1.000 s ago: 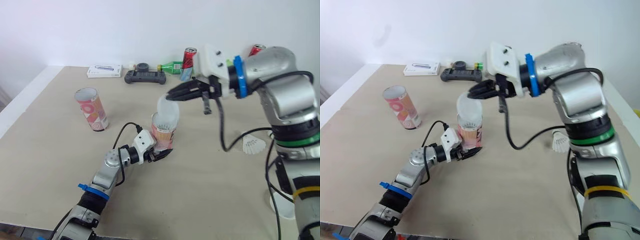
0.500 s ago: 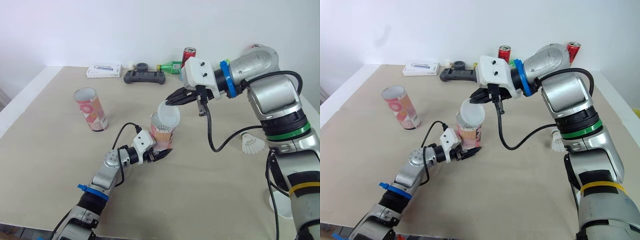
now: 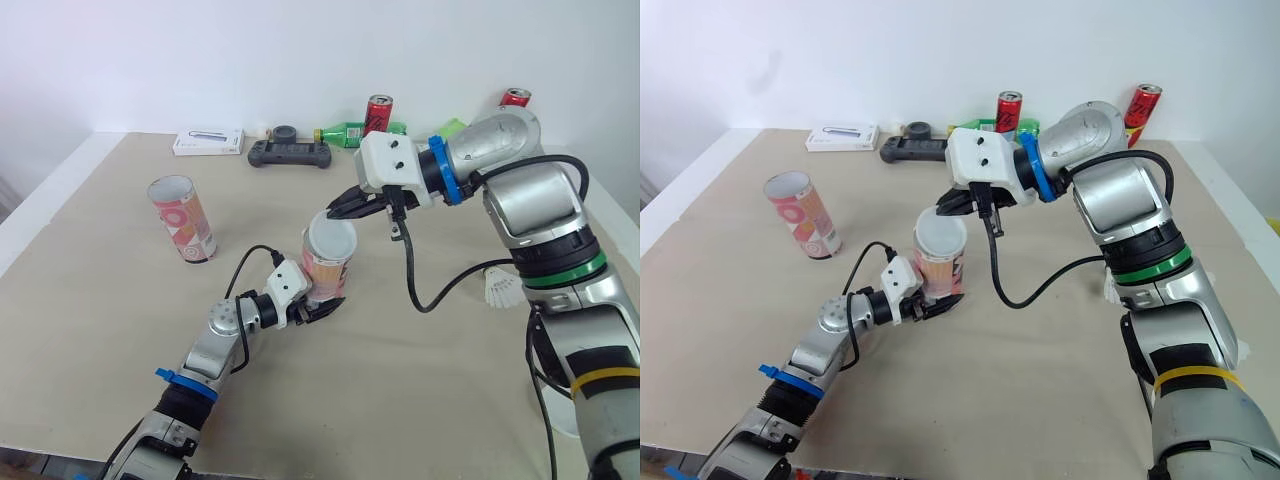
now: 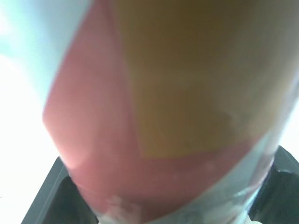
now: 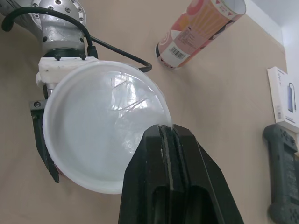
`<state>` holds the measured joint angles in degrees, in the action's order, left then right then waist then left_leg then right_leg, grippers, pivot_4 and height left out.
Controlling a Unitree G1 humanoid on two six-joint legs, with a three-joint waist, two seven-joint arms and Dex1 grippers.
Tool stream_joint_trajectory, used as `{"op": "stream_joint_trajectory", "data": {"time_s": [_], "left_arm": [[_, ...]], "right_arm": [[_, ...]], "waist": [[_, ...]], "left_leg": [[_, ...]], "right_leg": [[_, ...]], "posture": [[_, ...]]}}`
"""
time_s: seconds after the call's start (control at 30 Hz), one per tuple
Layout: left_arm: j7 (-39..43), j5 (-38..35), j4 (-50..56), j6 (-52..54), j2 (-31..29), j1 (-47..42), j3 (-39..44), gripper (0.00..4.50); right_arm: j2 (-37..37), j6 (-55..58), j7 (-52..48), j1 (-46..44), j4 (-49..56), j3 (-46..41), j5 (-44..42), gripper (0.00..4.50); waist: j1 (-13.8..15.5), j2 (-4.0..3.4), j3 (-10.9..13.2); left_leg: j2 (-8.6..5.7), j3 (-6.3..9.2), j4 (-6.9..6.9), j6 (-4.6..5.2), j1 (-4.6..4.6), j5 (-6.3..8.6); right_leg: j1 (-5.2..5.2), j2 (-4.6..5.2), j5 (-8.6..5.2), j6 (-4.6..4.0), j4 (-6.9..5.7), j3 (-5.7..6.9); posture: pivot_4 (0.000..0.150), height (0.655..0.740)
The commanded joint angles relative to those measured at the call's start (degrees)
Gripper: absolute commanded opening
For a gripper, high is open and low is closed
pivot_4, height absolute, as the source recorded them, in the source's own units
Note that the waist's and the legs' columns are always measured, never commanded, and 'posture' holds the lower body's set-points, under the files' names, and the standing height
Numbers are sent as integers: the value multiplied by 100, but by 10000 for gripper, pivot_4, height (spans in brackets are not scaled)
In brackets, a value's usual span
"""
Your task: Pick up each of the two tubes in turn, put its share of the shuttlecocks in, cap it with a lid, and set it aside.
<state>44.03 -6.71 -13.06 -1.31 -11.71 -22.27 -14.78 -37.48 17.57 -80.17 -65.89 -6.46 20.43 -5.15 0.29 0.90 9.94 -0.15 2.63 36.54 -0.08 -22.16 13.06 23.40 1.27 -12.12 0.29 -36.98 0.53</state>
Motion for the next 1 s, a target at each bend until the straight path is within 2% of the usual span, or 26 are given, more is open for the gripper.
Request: {"op": "stream_joint_trajectory", "data": {"time_s": [0.03,0.93,1.0], "left_arm": [[-26,179,-280,194,-52,163,-113,30328],[-21,164,-333,180,-53,117,-111,30328],[-20,161,-338,177,-53,112,-107,30328]], "right_arm": [[-3,-53,-70,-38,151,-5,65,651],[-13,-587,-132,251,215,205,525,651],[-4,-602,-124,240,201,202,540,7111]], "waist": [[0,0,0],[7,0,0],[7,0,0]], "left_leg": [[0,0,0,0,0,0],[-8,3,-2,1,-4,1],[-8,4,-2,0,-4,1]], "right_leg": [[0,0,0,-1,0,0],[-2,10,-5,-6,2,2],[-2,10,-5,-6,2,3]], "posture": [[1500,7400],[1500,7400],[1500,7400]]}}
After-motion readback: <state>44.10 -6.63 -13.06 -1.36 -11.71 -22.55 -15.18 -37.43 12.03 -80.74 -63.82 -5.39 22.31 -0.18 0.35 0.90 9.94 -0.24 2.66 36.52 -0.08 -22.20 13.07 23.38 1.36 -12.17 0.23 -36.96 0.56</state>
